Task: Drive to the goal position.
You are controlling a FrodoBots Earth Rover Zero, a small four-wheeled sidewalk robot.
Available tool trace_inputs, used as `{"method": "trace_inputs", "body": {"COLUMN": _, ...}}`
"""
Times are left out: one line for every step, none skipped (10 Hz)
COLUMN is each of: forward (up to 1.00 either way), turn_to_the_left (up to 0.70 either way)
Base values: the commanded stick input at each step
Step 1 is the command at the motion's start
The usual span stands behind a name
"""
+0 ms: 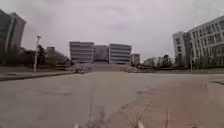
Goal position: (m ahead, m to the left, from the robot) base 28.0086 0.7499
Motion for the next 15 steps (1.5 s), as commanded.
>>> {"method": "trace_inputs", "body": {"forward": 0.85, "turn_to_the_left": 0.00}}
{"method": "trace_inputs", "body": {"forward": 0.85, "turn_to_the_left": 0.00}}
{"method": "trace_inputs", "body": {"forward": 0.85, "turn_to_the_left": 0.00}}
{"method": "trace_inputs", "body": {"forward": 0.85, "turn_to_the_left": 0.00}}
{"method": "trace_inputs", "body": {"forward": 0.85, "turn_to_the_left": 0.00}}
{"method": "trace_inputs", "body": {"forward": 0.85, "turn_to_the_left": 0.00}}
{"method": "trace_inputs", "body": {"forward": 0.85, "turn_to_the_left": 0.00}}
{"method": "trace_inputs", "body": {"forward": 0.85, "turn_to_the_left": 0.00}}
{"method": "trace_inputs", "body": {"forward": 0.85, "turn_to_the_left": 0.00}}
{"method": "trace_inputs", "body": {"forward": 0.85, "turn_to_the_left": 0.00}}
{"method": "trace_inputs", "body": {"forward": 0.85, "turn_to_the_left": 0.00}}
{"method": "trace_inputs", "body": {"forward": 0.85, "turn_to_the_left": 0.00}}
{"method": "trace_inputs", "body": {"forward": 0.85, "turn_to_the_left": 0.00}}
{"method": "trace_inputs", "body": {"forward": 0.85, "turn_to_the_left": 0.00}}
{"method": "trace_inputs", "body": {"forward": 0.85, "turn_to_the_left": 0.00}}
